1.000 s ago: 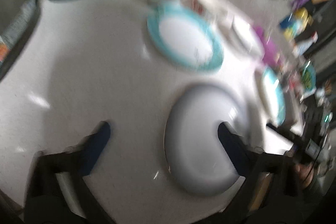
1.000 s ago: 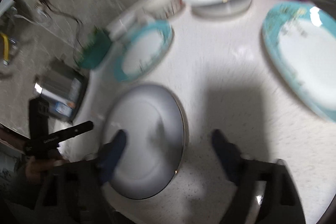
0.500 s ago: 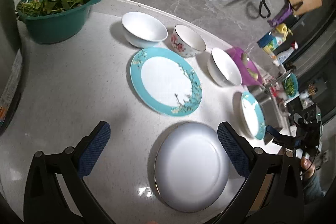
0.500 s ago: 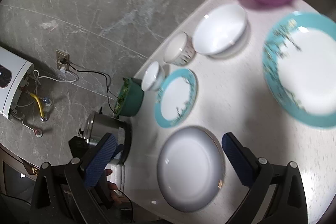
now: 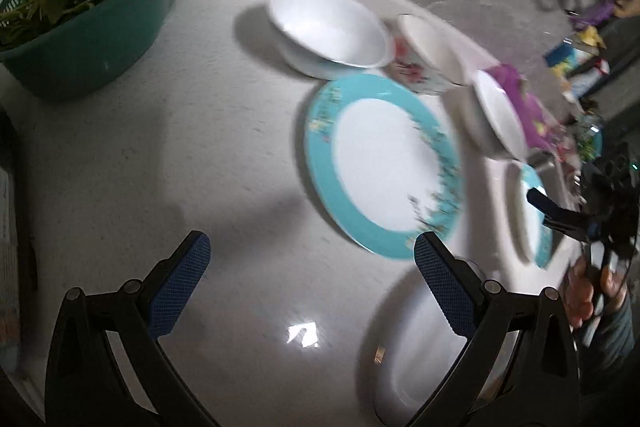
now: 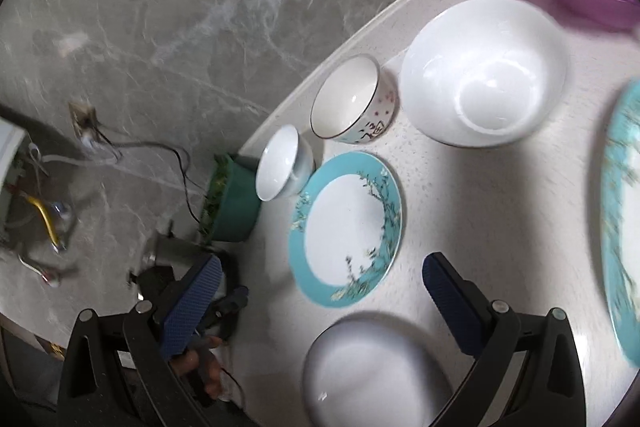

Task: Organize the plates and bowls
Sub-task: 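Open both tools and move them to the smaller teal-rimmed plate, then grip the smaller teal-rimmed plate rim with the left tool while the right tool grips it too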

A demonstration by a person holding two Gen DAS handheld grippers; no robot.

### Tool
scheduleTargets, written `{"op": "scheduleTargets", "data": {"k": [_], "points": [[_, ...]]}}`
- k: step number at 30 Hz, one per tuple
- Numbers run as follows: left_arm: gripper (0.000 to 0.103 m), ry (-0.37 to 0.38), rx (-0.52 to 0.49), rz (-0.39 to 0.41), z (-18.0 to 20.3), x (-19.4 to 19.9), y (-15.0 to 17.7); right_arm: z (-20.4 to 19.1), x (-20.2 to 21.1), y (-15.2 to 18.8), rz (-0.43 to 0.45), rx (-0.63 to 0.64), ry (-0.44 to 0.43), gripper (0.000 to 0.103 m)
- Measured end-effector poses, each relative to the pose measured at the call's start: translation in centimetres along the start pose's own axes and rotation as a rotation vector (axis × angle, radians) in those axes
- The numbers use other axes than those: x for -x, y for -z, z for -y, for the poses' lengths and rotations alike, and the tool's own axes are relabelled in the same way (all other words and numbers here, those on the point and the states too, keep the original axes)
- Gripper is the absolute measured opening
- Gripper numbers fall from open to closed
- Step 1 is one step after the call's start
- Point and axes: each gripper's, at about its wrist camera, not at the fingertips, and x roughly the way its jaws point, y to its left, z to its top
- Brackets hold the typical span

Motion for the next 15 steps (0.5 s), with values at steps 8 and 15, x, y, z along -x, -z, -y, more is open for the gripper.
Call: {"op": "scheduleTargets", "data": {"k": [8, 15], "points": [[0.102, -0.101, -0.076, -0.034, 1.2, -3.7, -2.3, 2.1, -5.8, -2.1, -0.114, 0.007, -0.011, 0.097], [0.098, -0.12, -0.096, -0.035, 2.1, -5.5, -3.0, 3.5, -7.2, -2.9, -0.154, 0.027, -0.018, 0.086]]}}
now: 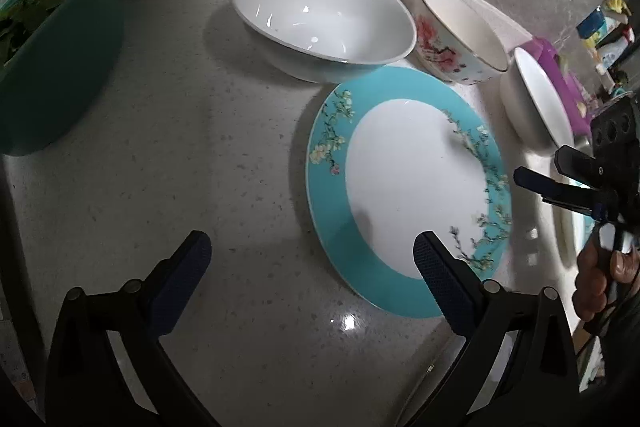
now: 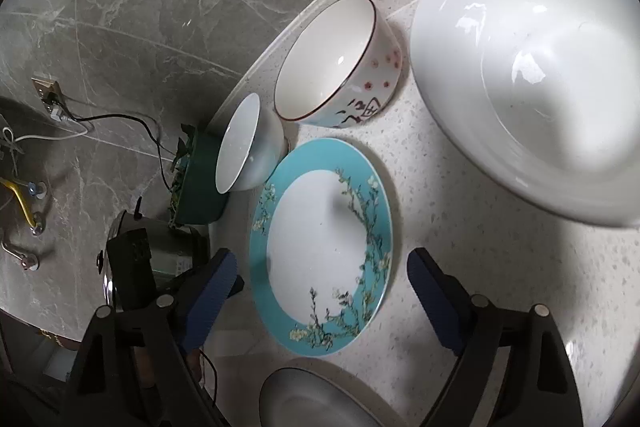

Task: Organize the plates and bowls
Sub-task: 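Grip the smaller teal-rimmed plate rim with the left tool while the right tool grips it too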

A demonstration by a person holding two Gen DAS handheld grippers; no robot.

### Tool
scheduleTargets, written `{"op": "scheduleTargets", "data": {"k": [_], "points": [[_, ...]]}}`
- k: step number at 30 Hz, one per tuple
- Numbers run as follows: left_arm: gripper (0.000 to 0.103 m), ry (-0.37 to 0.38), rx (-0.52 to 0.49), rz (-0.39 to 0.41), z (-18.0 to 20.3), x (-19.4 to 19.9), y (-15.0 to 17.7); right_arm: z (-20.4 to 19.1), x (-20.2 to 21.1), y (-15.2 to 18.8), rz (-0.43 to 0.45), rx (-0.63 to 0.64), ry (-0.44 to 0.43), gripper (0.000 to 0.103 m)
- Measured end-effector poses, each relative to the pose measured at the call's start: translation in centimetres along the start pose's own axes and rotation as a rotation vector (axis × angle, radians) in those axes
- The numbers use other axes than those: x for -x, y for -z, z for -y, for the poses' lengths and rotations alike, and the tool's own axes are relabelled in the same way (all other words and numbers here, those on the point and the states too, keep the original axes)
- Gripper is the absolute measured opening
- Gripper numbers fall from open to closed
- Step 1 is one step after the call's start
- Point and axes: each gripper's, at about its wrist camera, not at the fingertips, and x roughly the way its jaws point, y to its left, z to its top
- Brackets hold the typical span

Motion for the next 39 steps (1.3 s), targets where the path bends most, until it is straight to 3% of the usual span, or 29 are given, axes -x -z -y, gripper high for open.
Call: {"op": "scheduleTargets", "data": {"k": [2, 4, 17, 21, 23, 27, 28, 30, 33, 37, 39], "points": [[0.082, -0.006, 0.005, 0.011, 0.1, -0.3, -0.1, 0.1, -0.5, -0.1, -0.015, 0.003, -0.005, 0.085], [0.08, -0.002, 0.016, 0.012, -0.1, -0.7, -0.2, 0.2, -0.9, -0.2, -0.026, 0.006, -0.01, 0.084], [0.08, -0.04, -0.029, 0.017, 0.9, -1.5, -0.9, 0.8, -1.9, -0.5, -0.05, -0.001, -0.04, 0.083], [0.076, -0.032, -0.043, 0.014, 1.2, -1.5, -1.1, 0.9, -2.2, -0.6, -0.066, -0.007, -0.045, 0.074], [0.059, -0.023, -0.043, 0.016, 1.1, -1.4, -1.4, 1.0, -2.2, -0.6, -0.07, -0.006, -0.042, 0.068], [0.037, -0.016, -0.037, 0.008, 0.5, -1.2, -1.8, 1.0, -2.3, -0.8, -0.076, -0.006, -0.035, 0.065], [0.027, -0.005, -0.038, 0.002, 0.4, -1.3, -2.0, 0.9, -2.3, -0.8, -0.079, -0.001, -0.028, 0.064], [0.021, 0.035, -0.041, -0.017, 0.6, -1.4, -2.3, 0.9, -2.3, -0.9, -0.083, 0.007, -0.01, 0.059], [0.021, 0.033, -0.047, -0.033, 0.8, -1.5, -2.6, 0.9, -2.2, -1.0, -0.088, 0.013, 0.027, 0.049], [0.018, 0.066, -0.035, -0.054, 0.1, -1.4, -2.8, 2.1, -2.0, -1.1, -0.095, -0.016, 0.082, 0.011], [0.018, 0.069, -0.039, -0.061, -0.1, -1.3, -2.8, 2.2, -1.9, -1.1, -0.098, -0.016, 0.084, 0.01]]}}
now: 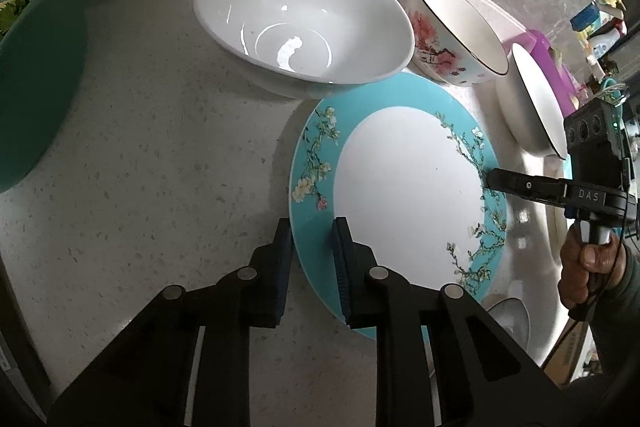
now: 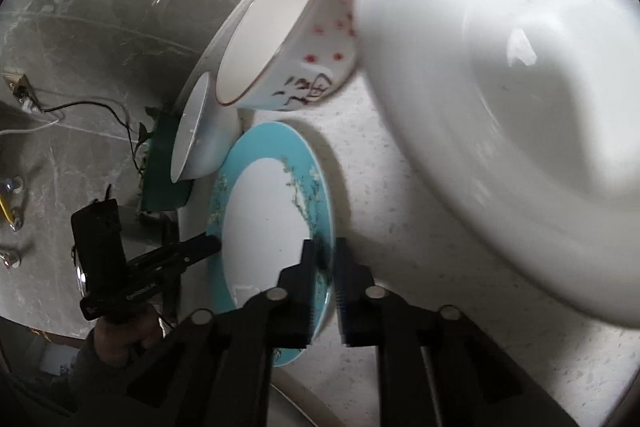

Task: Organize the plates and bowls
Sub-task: 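Grip the smaller teal-rimmed plate rim with the left tool while the right tool grips it too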

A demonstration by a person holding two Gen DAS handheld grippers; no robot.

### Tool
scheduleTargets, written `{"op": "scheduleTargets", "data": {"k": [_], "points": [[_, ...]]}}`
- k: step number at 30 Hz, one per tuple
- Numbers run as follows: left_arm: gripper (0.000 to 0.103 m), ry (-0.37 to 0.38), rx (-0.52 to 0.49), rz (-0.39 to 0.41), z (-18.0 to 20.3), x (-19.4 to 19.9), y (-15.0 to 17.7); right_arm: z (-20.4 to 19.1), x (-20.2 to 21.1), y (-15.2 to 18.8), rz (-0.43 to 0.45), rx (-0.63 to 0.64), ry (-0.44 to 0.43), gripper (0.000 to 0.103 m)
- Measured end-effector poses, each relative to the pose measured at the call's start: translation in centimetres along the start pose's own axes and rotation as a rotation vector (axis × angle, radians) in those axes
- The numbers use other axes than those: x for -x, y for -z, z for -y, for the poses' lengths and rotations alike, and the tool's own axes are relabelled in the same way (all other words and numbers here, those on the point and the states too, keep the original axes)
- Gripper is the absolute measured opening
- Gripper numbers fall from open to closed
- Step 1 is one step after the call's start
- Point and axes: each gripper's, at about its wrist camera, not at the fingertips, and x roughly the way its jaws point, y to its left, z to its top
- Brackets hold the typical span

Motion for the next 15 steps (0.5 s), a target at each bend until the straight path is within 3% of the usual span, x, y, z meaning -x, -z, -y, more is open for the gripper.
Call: {"op": "scheduleTargets", "data": {"k": [7, 15], "points": [[0.016, 0.014, 0.019, -0.003, -0.2, 0.0, 0.1, -0.9, 0.0, -0.2, -0.008, 0.029, 0.068, 0.011], [0.016, 0.027, 0.039, -0.005, -0.2, 0.1, 0.8, -1.7, 0.3, 0.0, -0.002, 0.038, 0.09, 0.011]]}}
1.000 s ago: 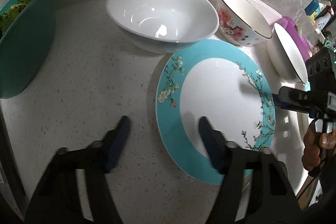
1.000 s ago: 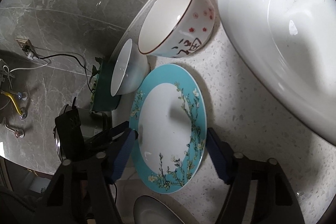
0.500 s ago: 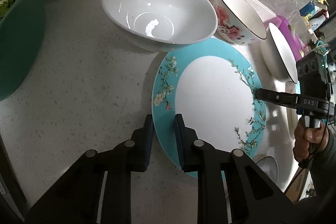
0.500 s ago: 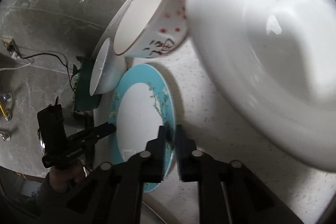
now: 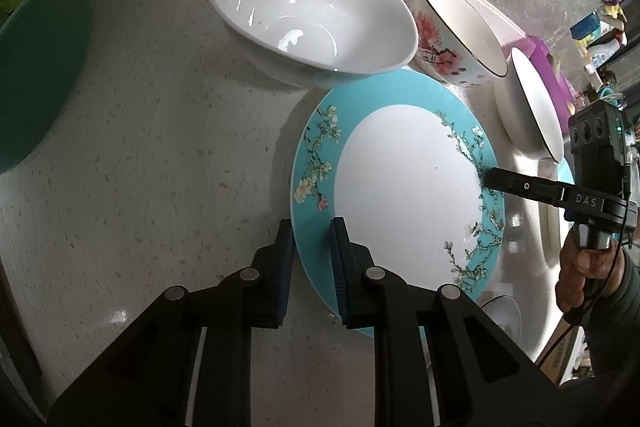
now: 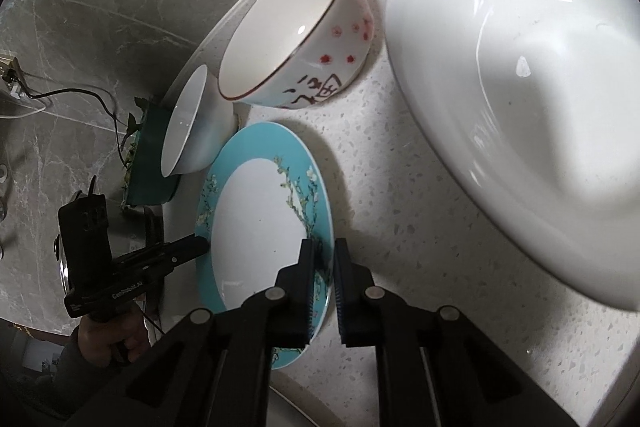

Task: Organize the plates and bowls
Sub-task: 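Grip the smaller teal-rimmed plate rim with the left tool while the right tool grips it too, then lift the teal-rimmed plate with both tools and lower it onto the grey-rimmed plate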

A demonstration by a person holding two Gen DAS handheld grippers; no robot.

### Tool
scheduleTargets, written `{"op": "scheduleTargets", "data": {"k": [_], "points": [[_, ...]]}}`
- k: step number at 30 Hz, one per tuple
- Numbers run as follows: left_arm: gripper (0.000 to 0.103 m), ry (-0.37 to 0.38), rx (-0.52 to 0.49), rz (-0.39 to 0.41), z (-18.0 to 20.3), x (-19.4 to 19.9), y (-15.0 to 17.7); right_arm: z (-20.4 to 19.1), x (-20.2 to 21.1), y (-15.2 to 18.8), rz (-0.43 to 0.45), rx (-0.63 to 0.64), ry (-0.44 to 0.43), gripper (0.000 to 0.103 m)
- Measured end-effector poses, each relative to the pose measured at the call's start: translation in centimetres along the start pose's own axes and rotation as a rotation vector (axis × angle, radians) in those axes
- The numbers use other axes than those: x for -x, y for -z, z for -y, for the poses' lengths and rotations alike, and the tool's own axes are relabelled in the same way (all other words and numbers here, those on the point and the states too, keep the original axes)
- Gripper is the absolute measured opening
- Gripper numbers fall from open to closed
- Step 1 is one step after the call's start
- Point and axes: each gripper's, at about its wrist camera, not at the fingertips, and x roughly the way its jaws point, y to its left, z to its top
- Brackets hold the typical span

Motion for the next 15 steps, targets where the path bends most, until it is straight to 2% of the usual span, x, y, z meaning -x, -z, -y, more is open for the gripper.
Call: {"op": "scheduleTargets", "data": {"k": [15], "points": [[0.015, 0.02, -0.014, 0.046, 2.3, 4.6, 3.0, -2.0, 3.2, 2.0, 0.037, 0.011, -0.002, 0.012]]}}
